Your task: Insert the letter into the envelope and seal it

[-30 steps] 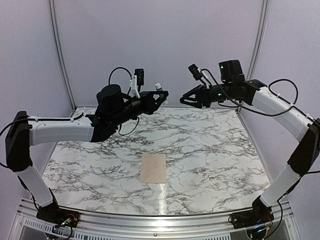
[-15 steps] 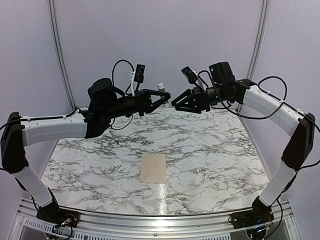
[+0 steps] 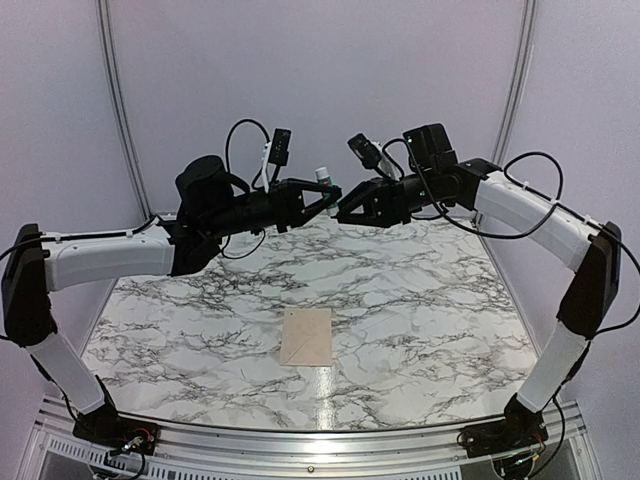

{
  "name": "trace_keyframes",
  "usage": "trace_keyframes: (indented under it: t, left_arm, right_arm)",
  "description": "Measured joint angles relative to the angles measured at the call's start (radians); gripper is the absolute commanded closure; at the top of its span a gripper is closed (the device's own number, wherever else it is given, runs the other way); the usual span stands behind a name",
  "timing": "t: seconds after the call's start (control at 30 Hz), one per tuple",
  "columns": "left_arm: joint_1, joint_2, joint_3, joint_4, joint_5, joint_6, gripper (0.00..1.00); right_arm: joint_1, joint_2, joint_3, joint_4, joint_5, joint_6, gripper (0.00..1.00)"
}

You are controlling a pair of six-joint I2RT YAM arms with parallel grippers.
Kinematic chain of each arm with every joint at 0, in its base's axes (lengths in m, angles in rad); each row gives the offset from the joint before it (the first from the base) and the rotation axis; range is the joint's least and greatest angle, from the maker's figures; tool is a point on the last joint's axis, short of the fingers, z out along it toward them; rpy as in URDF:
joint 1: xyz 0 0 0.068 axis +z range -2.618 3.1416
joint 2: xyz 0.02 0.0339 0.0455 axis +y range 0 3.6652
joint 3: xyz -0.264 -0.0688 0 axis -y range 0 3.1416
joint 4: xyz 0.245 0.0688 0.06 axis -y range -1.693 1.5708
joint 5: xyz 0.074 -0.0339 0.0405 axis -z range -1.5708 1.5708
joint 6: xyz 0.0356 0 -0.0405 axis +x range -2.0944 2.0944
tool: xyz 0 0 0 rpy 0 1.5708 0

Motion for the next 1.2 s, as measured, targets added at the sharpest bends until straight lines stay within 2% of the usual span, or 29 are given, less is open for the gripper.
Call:
trace_keyframes:
  t: [0.13,0.33,0.43,0.53,0.63,0.77,0.87,0.93,1.03,1.2]
  left_arm:
    - [0.000,0.007,0.000,0.007,0.002,-0.005,1.00]
    - [0.001,0.008,0.000,0.014,0.006,-0.008,1.00]
    - [0.001,0.008,0.000,0.014,-0.011,-0.008,1.00]
    - [0.002,0.010,0.000,0.005,-0.069,-0.006,1.00]
    - [0.000,0.018,-0.010,-0.005,-0.180,-0.004,1.00]
    - [-0.008,0.029,-0.018,-0.003,-0.320,-0.021,1.00]
    - [-0.016,0.030,-0.021,-0.001,-0.376,-0.033,1.00]
    - [-0.016,0.031,-0.023,-0.002,-0.397,-0.042,1.00]
    - [-0.017,0.031,-0.024,-0.003,-0.414,-0.042,1.00]
    - [0.002,0.029,-0.037,-0.037,-0.382,-0.014,0.98]
  right_arm:
    - [0.001,0.000,0.000,0.016,-0.005,0.023,0.83]
    - [0.000,0.007,0.000,0.039,-0.008,0.065,1.00]
    - [0.000,0.007,0.001,0.043,0.007,0.074,1.00]
    - [0.000,0.003,0.008,0.044,0.097,0.076,1.00]
    - [0.020,-0.022,0.008,0.037,0.298,0.065,0.97]
    - [0.100,-0.068,0.008,0.016,0.653,0.045,0.90]
    - [0.148,-0.084,0.008,0.010,0.813,0.029,0.74]
    - [0.160,-0.087,0.008,0.005,0.871,0.025,0.61]
    - [0.158,-0.093,0.008,-0.009,0.901,0.010,0.52]
    - [0.054,-0.133,0.010,-0.063,0.792,-0.031,0.51]
